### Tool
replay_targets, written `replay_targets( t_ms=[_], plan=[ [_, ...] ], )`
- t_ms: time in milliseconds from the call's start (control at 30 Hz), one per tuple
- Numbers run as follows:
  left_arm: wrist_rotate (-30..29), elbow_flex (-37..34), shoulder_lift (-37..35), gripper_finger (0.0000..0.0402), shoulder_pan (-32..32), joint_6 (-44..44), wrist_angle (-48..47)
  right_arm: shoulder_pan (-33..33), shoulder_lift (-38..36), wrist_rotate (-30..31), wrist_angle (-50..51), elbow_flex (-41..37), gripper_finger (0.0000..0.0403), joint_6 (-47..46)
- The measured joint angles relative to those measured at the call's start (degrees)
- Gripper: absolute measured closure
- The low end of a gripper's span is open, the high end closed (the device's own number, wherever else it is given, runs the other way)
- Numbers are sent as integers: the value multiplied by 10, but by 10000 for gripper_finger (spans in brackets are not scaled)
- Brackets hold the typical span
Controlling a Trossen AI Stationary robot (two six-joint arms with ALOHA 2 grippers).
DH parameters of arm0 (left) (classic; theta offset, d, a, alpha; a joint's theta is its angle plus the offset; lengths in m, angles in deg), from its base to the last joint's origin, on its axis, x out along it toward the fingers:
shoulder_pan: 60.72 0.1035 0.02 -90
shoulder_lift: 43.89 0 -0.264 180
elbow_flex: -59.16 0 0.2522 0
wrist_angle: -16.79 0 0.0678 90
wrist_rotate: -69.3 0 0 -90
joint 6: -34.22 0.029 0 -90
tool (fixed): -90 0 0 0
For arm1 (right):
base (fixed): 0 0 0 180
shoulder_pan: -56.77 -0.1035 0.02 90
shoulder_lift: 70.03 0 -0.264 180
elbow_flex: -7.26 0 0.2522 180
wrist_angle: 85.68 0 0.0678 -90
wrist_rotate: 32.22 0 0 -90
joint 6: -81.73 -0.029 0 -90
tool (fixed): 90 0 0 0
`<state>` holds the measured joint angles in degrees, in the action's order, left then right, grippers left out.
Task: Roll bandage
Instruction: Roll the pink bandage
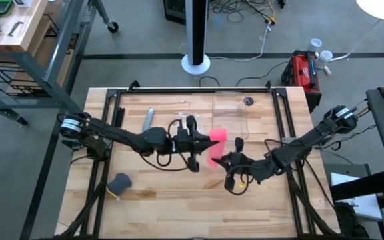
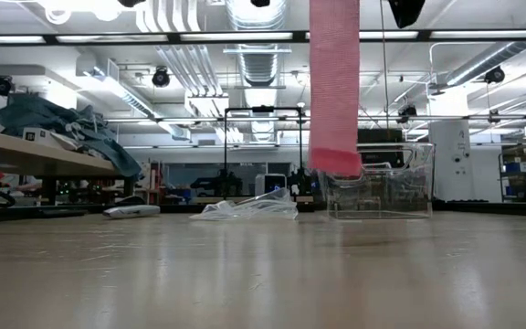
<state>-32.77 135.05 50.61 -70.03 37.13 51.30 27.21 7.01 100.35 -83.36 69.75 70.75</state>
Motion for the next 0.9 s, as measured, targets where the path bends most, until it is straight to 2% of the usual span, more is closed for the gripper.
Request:
replay_targets(
  t_ms=[467,600,767,900],
  plan=[
    [-66,0,0,393,1,101,-97,-9,-30,-149,-47,0,403,-33],
    [-46,0,0,393,1,101,-98,-24,-53,-160,-47,0,403,-47],
    [15,0,-10,393,1,104,-125,-48,-87,-162,-47,0,403,-59],
    [26,0,-15,393,0,133,-152,-51,-112,-161,-58,0,403,-79]
  ],
)
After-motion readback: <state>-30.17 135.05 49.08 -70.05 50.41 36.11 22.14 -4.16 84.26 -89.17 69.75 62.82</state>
